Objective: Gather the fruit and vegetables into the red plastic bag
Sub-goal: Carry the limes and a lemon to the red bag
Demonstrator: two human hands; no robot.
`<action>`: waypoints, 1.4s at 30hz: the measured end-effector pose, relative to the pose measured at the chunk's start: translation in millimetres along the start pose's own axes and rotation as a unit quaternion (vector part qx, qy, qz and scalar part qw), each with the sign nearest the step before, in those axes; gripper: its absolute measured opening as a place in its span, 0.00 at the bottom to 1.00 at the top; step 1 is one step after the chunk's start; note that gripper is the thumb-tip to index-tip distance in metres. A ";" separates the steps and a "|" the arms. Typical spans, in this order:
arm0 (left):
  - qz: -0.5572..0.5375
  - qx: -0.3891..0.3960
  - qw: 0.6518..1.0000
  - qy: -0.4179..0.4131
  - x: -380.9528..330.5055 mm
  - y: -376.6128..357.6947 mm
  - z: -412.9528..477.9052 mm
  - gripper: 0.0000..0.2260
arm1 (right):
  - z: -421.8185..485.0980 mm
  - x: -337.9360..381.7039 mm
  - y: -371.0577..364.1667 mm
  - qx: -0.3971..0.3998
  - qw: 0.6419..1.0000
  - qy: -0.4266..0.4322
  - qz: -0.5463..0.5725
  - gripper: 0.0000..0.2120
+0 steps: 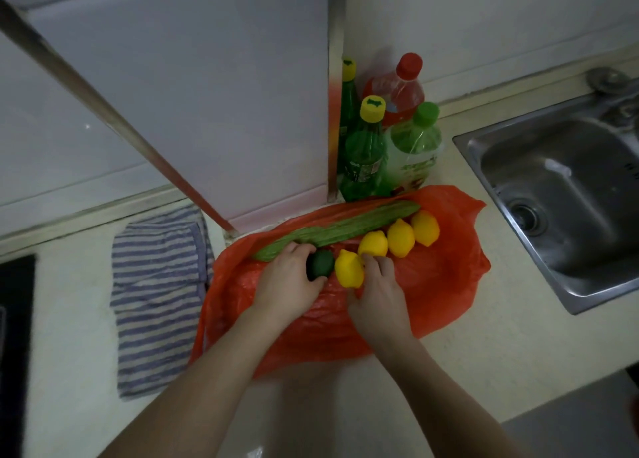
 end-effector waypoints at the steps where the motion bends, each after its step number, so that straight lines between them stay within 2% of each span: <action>1: 0.000 0.001 1.000 0.000 0.6 0.3 -1.3 0.25 | -0.7 0.0 0.9 -0.002 1.000 0.001 -0.002 0.29; 7: 0.009 0.001 1.000 -0.006 0.4 6.4 -13.4 0.26 | -3.7 2.9 8.5 -0.009 1.000 0.005 -0.008 0.26; 14: 0.017 -0.034 0.999 -0.026 -2.9 35.6 -40.5 0.26 | -22.7 13.3 26.7 -0.027 0.999 0.007 -0.028 0.22; 19: 0.014 -0.055 0.997 -0.054 -4.1 53.7 -71.5 0.25 | -53.2 32.6 43.1 -0.043 0.998 0.012 -0.051 0.22; 25: 0.012 -0.049 0.995 -0.084 -0.5 70.8 -116.2 0.25 | -97.4 55.0 58.2 -0.055 0.995 0.001 -0.080 0.15; 30: 0.019 -0.049 0.994 -0.099 0.2 80.5 -139.0 0.25 | -120.3 66.4 64.0 -0.069 0.994 0.011 -0.089 0.16; 42: 0.026 -0.035 0.996 -0.078 -9.4 62.0 -104.4 0.25 | -81.5 42.9 55.5 -0.054 0.995 0.012 -0.084 0.15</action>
Point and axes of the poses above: each hand's wrist, its own z-axis towards the middle knuckle, its own y-axis out of the back of the hand, x = y × z, the point moved 8 cm from there along z, towards the middle knuckle, and after that the axes turned 5 degrees about x, right-handed, at the moved point
